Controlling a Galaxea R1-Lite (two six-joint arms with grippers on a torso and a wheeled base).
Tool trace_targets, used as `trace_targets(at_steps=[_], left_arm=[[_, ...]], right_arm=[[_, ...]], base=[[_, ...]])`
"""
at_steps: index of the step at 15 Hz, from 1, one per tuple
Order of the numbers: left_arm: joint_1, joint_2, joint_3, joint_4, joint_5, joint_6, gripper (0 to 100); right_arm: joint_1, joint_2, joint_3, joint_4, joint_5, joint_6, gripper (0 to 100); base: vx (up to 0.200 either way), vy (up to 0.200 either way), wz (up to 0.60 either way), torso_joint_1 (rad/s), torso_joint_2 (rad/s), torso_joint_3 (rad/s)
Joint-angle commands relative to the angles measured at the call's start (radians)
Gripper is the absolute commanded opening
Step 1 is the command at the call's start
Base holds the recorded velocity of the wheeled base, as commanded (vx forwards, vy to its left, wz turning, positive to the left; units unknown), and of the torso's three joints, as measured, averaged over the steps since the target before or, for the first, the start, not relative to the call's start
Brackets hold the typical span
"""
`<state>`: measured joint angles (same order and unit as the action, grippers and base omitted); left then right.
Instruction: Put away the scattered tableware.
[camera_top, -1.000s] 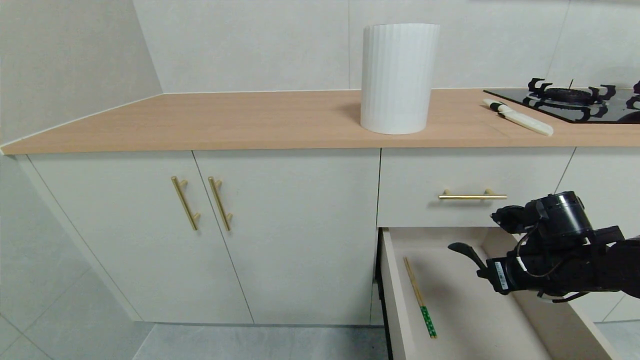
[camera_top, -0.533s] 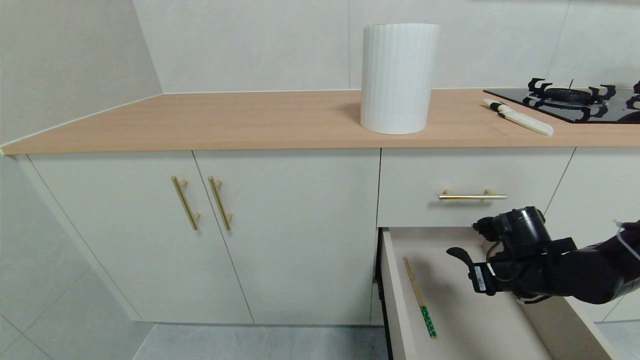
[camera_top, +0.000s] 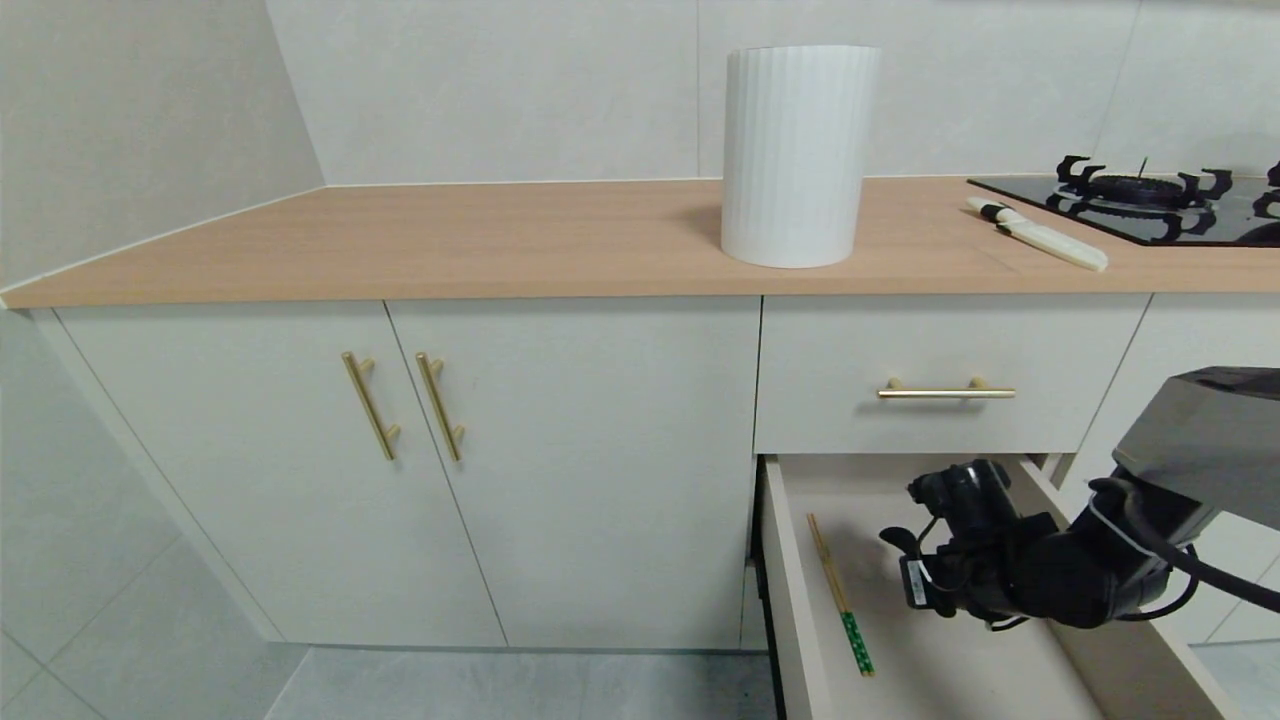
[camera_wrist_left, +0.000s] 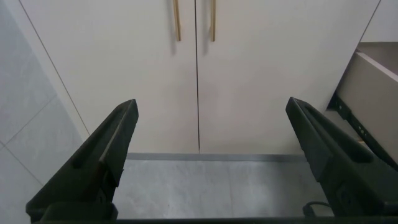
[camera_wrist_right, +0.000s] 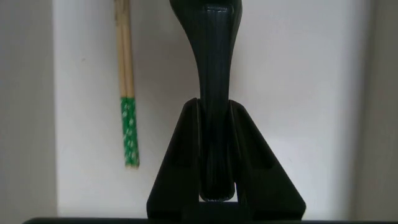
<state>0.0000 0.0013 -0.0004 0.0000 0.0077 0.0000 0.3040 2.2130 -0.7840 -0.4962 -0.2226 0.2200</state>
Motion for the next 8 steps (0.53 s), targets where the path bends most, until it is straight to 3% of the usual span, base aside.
trace_targets(at_steps=[1,8], left_arm=[[0.000,0.000,0.000,0.000,0.000,0.000,100],[0.000,0.000,-0.001,0.000,0.000,0.000,100]], right_arm=[[0.001,0.071,-0.003,-0.007,-0.020,-0.001,0],[-0.010,0.136,-0.035,-0.030,-0.052,0.001,0]], base=[[0.000,0.000,0.00,0.000,0.00,0.000],[0.000,0.000,0.00,0.000,0.00,0.000]])
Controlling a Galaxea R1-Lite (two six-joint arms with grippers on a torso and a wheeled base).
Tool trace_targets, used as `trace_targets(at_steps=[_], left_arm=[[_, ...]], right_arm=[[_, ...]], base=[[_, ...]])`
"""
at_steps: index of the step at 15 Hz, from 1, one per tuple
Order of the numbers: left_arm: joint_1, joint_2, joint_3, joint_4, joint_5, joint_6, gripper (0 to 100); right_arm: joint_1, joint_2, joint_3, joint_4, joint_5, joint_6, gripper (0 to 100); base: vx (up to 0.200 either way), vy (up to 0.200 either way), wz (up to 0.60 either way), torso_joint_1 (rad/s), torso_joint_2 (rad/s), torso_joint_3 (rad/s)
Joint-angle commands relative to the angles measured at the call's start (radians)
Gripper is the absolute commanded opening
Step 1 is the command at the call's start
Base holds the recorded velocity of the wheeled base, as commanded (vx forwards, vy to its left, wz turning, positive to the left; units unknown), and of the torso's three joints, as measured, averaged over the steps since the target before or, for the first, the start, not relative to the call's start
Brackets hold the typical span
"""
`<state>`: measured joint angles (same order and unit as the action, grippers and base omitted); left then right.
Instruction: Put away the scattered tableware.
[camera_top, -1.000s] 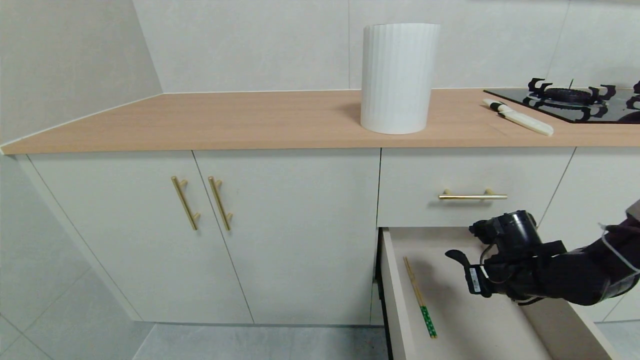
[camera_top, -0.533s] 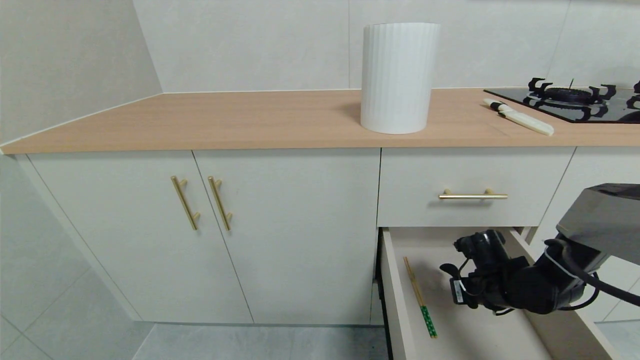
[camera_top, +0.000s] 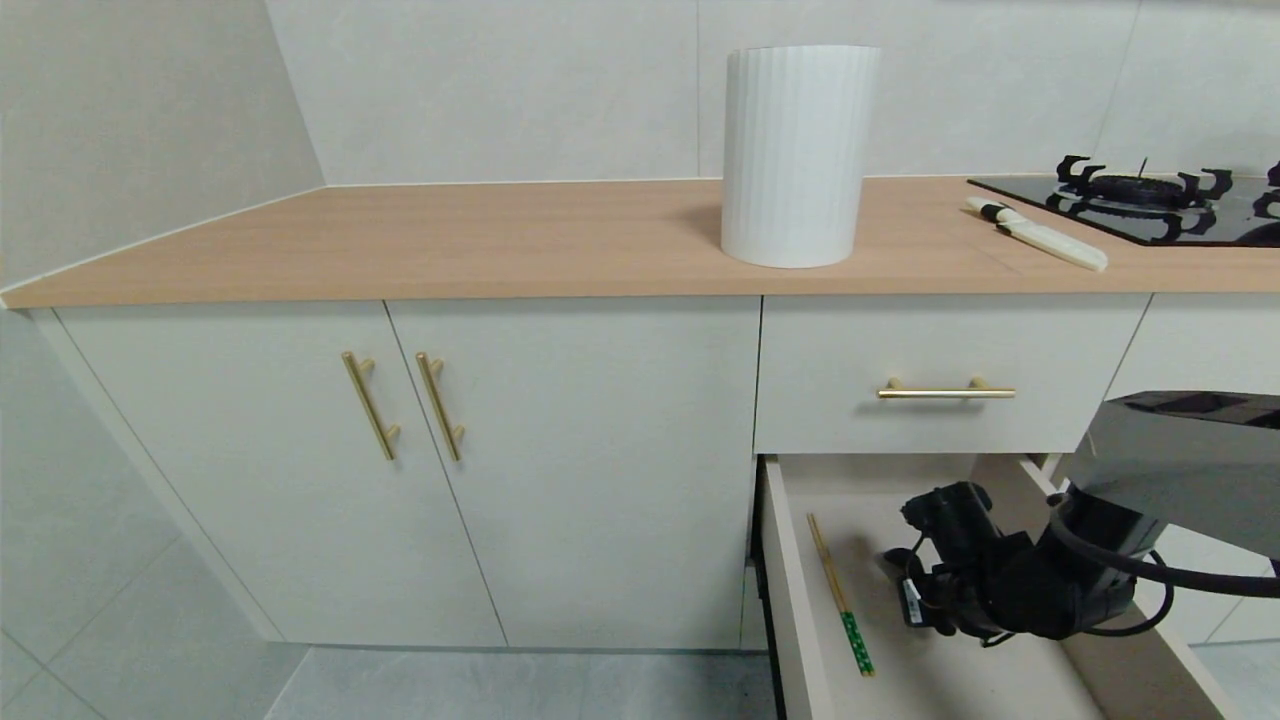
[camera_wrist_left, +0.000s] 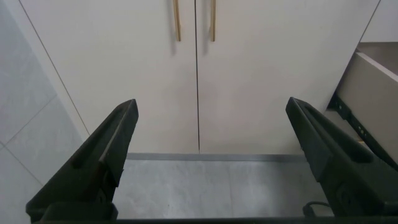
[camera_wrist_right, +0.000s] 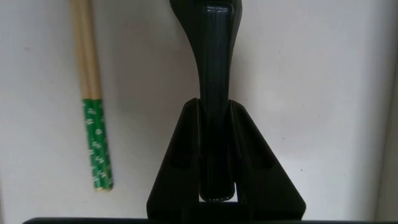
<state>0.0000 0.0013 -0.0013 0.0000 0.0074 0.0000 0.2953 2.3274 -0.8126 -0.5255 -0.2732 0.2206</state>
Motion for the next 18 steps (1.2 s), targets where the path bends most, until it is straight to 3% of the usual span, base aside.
trace_targets(at_steps=[1,9,10,18], left_arm=[[0.000,0.000,0.000,0.000,0.000,0.000,100],[0.000,0.000,0.000,0.000,0.000,0.000,100],[0.000,0.000,0.001,0.000,0.000,0.000,100],[0.000,0.000,0.000,0.000,0.000,0.000,100]], right_arm=[[-0.001,0.027,-0.013,-0.001,-0.008,0.002,0],[-0.005,0.036,-0.020,-0.001,-0.014,0.000,0],[-0.005,0.036,-0.020,-0.001,-0.014,0.000,100],[-0.005,0.018,-0.014,-0.002,-0.014,-0.001,100]], base=[[0.000,0.000,0.00,0.000,0.00,0.000],[0.000,0.000,0.00,0.000,0.00,0.000],[0.000,0.000,0.00,0.000,0.00,0.000],[0.000,0.000,0.00,0.000,0.00,0.000]])
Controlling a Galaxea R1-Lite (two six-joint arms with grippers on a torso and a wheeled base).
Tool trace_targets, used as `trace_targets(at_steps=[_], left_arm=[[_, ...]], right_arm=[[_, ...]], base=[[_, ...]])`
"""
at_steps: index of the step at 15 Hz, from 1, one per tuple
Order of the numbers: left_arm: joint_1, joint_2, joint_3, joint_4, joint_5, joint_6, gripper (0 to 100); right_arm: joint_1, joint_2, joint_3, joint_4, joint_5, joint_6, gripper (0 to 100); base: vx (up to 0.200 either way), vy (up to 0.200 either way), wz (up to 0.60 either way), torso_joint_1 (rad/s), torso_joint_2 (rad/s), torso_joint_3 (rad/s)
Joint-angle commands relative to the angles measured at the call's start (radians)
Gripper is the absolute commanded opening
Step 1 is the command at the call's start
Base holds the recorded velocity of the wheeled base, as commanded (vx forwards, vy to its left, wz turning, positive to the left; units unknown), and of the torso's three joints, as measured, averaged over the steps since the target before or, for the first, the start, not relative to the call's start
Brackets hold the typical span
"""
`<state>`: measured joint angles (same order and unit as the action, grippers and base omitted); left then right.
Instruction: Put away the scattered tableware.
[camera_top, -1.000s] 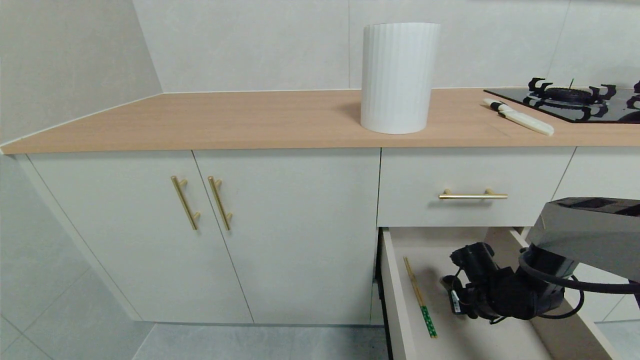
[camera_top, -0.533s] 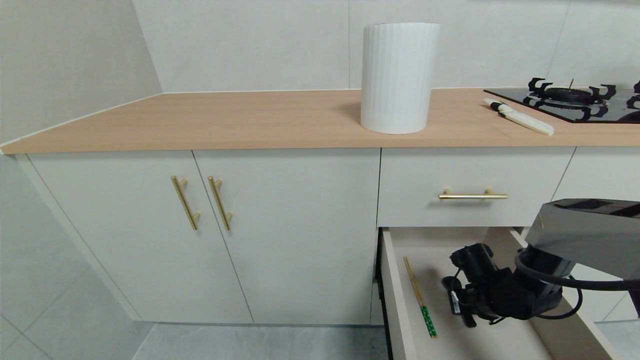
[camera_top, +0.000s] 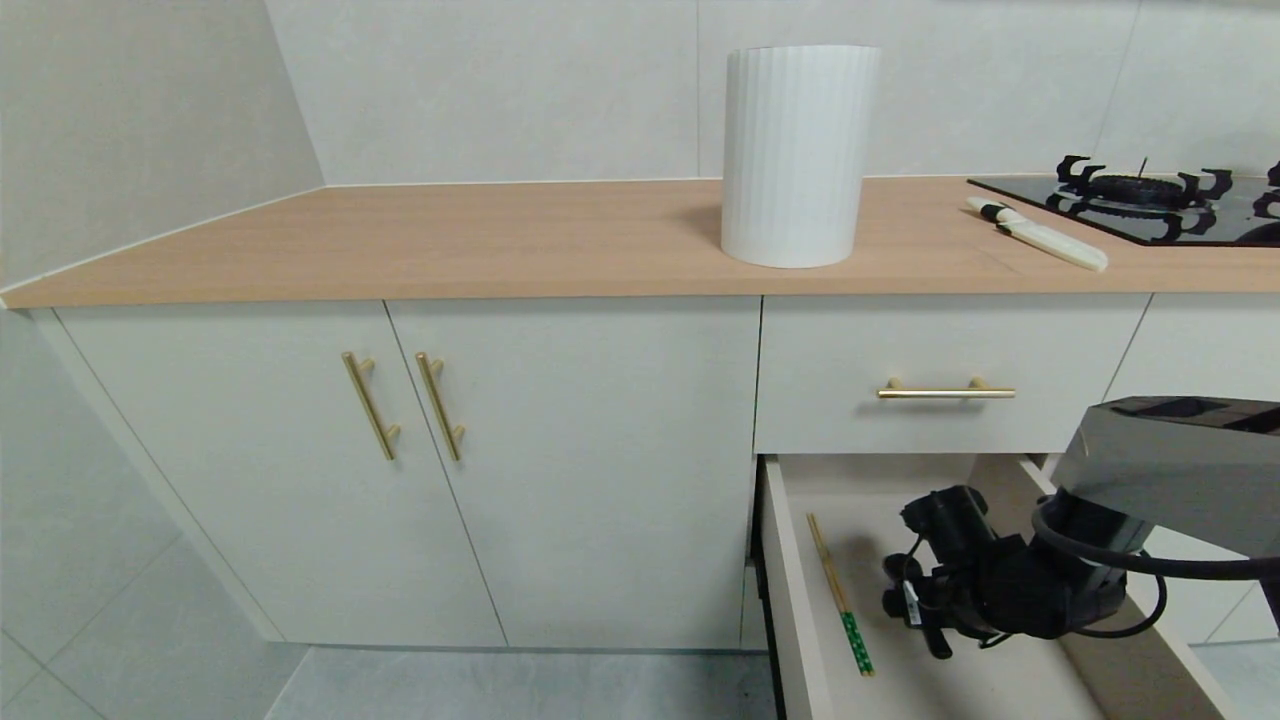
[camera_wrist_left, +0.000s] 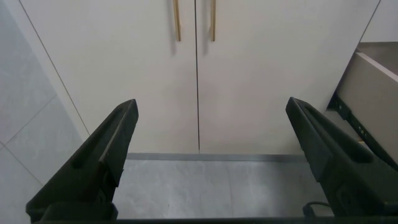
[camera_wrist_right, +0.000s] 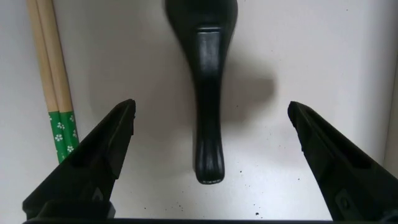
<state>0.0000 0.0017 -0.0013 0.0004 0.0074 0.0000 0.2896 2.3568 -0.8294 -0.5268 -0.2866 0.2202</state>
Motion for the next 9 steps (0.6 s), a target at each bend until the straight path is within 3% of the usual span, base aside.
trace_targets(at_steps=[1,7,9], left_arm=[[0.000,0.000,0.000,0.000,0.000,0.000,100],[0.000,0.000,0.001,0.000,0.000,0.000,100],[0.000,0.000,0.000,0.000,0.000,0.000,100]], right_arm=[[0.002,-0.024,0.009,0.001,0.001,-0.001,100],[0.011,-0.222,0.069,0.045,0.010,-0.005,100],[0.020,-0.389,0.067,0.191,0.024,-0.005,100]], base=[[0.000,0.000,0.00,0.000,0.00,0.000],[0.000,0.000,0.00,0.000,0.00,0.000],[0.000,0.000,0.00,0.000,0.00,0.000]])
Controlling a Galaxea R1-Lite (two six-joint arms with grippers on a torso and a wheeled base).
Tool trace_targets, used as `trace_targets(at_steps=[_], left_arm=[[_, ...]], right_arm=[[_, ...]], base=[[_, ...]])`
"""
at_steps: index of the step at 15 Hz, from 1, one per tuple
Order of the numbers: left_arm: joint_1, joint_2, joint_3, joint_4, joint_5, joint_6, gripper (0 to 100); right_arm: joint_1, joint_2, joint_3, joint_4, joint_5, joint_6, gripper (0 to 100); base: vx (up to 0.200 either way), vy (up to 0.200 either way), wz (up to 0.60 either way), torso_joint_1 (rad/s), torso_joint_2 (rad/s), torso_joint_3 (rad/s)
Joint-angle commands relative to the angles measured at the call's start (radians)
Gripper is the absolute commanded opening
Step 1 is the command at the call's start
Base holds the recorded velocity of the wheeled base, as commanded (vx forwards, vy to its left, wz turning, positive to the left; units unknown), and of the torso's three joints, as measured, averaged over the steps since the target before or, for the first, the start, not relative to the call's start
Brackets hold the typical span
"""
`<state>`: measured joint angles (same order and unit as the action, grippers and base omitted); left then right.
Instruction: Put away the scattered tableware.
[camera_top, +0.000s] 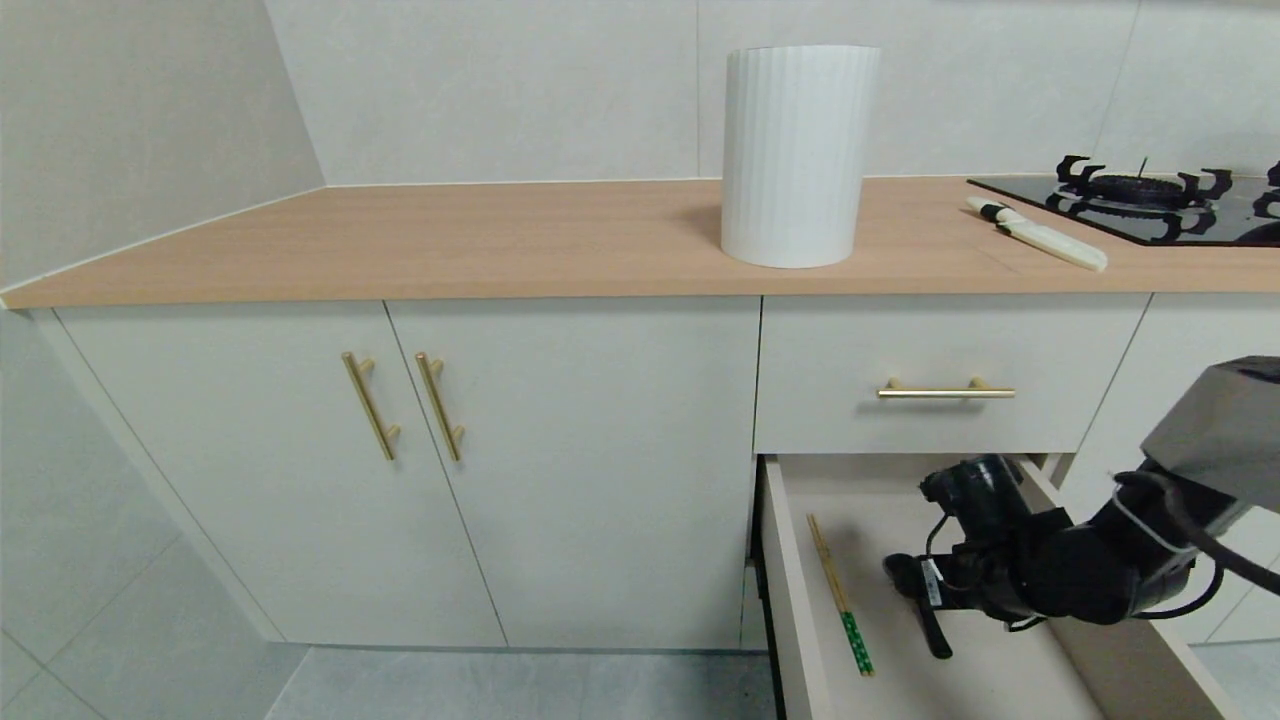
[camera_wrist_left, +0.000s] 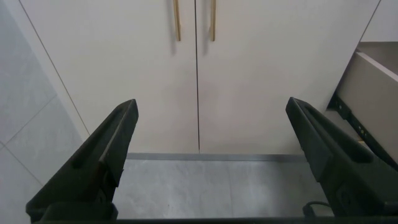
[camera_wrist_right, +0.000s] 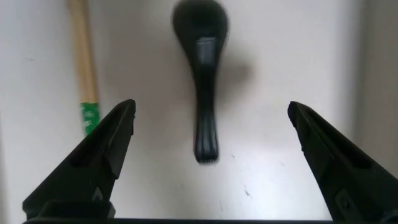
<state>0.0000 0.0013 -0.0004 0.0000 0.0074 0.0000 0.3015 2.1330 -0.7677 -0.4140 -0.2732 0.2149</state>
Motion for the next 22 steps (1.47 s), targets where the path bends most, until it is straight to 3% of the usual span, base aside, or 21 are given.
trace_targets(at_steps=[1,5,7,10,12,22], left_arm=[[0.000,0.000,-0.001,0.000,0.000,0.000,100],[0.000,0.000,-0.001,0.000,0.000,0.000,100],[0.000,0.000,-0.001,0.000,0.000,0.000,100],[0.000,0.000,0.000,0.000,0.000,0.000,100],[0.000,0.000,-0.001,0.000,0.000,0.000,100],[0.000,0.000,-0.001,0.000,0.000,0.000,100]], right_arm=[[0.018,-0.240,0.001,0.126,0.019,0.000,100],[0.041,-0.447,-0.001,0.224,0.019,-0.002,100],[0.071,-0.553,-0.030,0.391,0.020,-0.017,100],[0.099,-0.616,-0.045,0.486,0.037,-0.034,100],[0.105,-0.627,-0.044,0.488,0.037,-0.037,100],[0.108,-0.622,-0.039,0.554,0.038,-0.068,100]], base=[[0.000,0.000,0.00,0.000,0.00,0.000],[0.000,0.000,0.00,0.000,0.00,0.000],[0.000,0.000,0.00,0.000,0.00,0.000],[0.000,0.000,0.00,0.000,0.00,0.000],[0.000,0.000,0.00,0.000,0.00,0.000],[-0.200,0.000,0.00,0.001,0.00,0.003]])
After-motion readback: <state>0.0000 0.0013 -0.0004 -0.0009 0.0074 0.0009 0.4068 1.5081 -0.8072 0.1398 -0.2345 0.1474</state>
